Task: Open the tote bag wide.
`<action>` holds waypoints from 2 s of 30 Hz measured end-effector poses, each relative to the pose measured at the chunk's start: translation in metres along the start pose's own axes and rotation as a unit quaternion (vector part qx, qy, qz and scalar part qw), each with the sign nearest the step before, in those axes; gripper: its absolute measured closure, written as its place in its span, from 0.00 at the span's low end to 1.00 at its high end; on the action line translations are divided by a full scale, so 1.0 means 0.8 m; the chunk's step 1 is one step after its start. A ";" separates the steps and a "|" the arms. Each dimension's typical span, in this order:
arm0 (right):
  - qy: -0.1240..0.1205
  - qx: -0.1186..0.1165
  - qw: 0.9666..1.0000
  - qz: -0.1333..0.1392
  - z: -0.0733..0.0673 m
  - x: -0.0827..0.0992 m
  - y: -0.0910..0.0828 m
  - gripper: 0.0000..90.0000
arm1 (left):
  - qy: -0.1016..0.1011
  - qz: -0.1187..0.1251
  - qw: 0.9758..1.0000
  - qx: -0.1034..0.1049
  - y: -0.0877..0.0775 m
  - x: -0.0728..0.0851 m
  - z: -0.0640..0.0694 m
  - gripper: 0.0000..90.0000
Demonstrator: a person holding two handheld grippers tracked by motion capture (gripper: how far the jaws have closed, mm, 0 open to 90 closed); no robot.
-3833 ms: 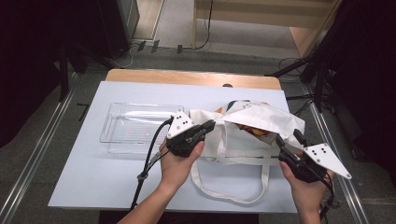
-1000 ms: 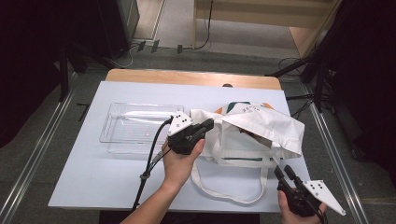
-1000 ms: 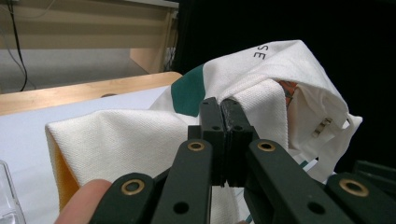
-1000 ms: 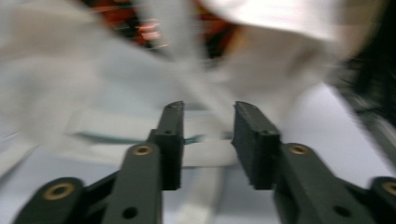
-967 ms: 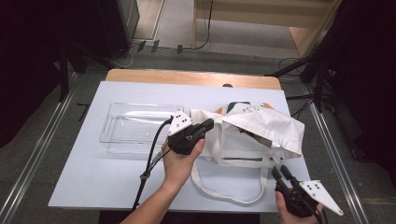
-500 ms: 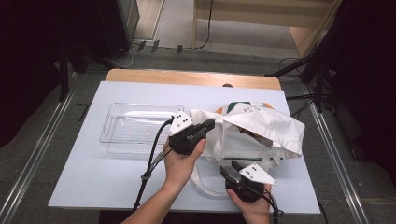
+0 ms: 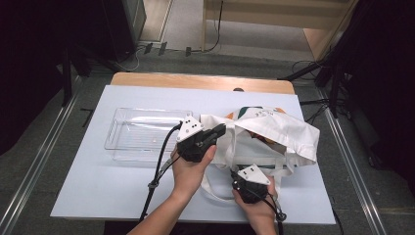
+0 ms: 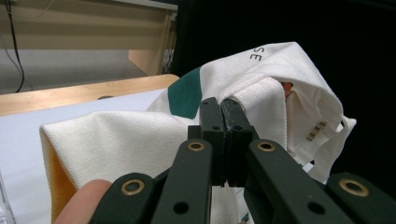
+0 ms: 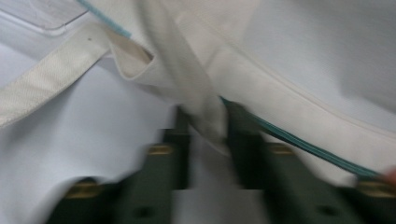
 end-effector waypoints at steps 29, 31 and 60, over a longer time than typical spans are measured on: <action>0.139 0.164 0.963 0.164 0.108 0.026 -0.106 0.70 | 0.002 -0.003 1.000 0.006 0.000 0.001 -0.001 1.00; 0.133 0.171 0.963 0.160 0.110 0.026 -0.098 0.61 | 0.002 -0.003 1.000 0.006 0.000 0.001 -0.001 1.00; 0.102 0.100 0.962 0.232 0.161 -0.027 -0.147 0.96 | 0.020 -0.007 1.000 0.008 0.005 -0.004 -0.001 1.00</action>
Point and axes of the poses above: each handheld gripper's, and its own axes: y roughly forward along the jaws, x roughly out of its underside, z roughly to its right, the point moved 5 cm from there along y, roughly forward along the jaws, and after that the axes turned 11 degrees about -z, right-handed, at the moved point
